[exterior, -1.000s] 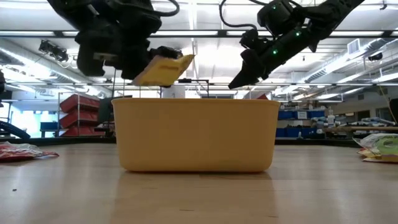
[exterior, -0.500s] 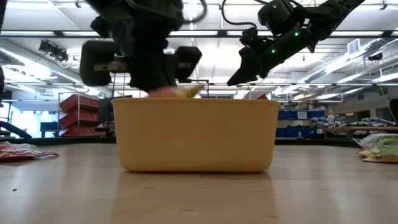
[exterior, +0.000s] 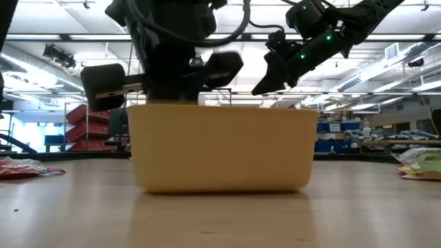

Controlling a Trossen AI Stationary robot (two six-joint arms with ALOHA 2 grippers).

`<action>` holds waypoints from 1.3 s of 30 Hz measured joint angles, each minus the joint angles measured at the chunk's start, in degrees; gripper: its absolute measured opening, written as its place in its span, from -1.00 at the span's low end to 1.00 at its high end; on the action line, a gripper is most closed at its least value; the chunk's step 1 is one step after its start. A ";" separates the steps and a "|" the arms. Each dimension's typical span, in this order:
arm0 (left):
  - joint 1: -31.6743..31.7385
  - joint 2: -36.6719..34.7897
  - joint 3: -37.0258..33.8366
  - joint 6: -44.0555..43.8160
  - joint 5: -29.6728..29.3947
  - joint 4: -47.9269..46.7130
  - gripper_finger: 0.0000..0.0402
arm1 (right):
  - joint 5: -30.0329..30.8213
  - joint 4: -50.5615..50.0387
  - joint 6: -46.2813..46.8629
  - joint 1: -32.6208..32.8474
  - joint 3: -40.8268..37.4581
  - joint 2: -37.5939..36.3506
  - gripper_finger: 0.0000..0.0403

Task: Sort candy
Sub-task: Put the yellow candy into the yellow bin

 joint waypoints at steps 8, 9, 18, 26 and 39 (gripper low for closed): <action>-0.75 -0.01 1.24 0.72 -2.39 2.17 -0.91 | 0.00 0.00 0.23 0.00 0.00 0.00 -0.92; -0.75 0.00 1.26 0.72 -2.70 2.66 -0.89 | 0.00 -0.02 0.25 0.00 0.00 0.00 -0.91; -1.44 -0.02 3.66 -0.42 -5.50 2.94 -0.55 | 0.00 -0.02 1.54 0.08 0.00 0.00 -0.70; -1.43 -0.81 4.59 -12.77 -13.57 -0.46 -0.62 | 0.00 -0.45 1.28 0.09 0.00 0.00 -0.49; 9.98 -18.88 -8.85 -36.96 -9.46 -2.10 -0.99 | 0.02 -1.35 1.70 0.15 0.00 0.00 -0.73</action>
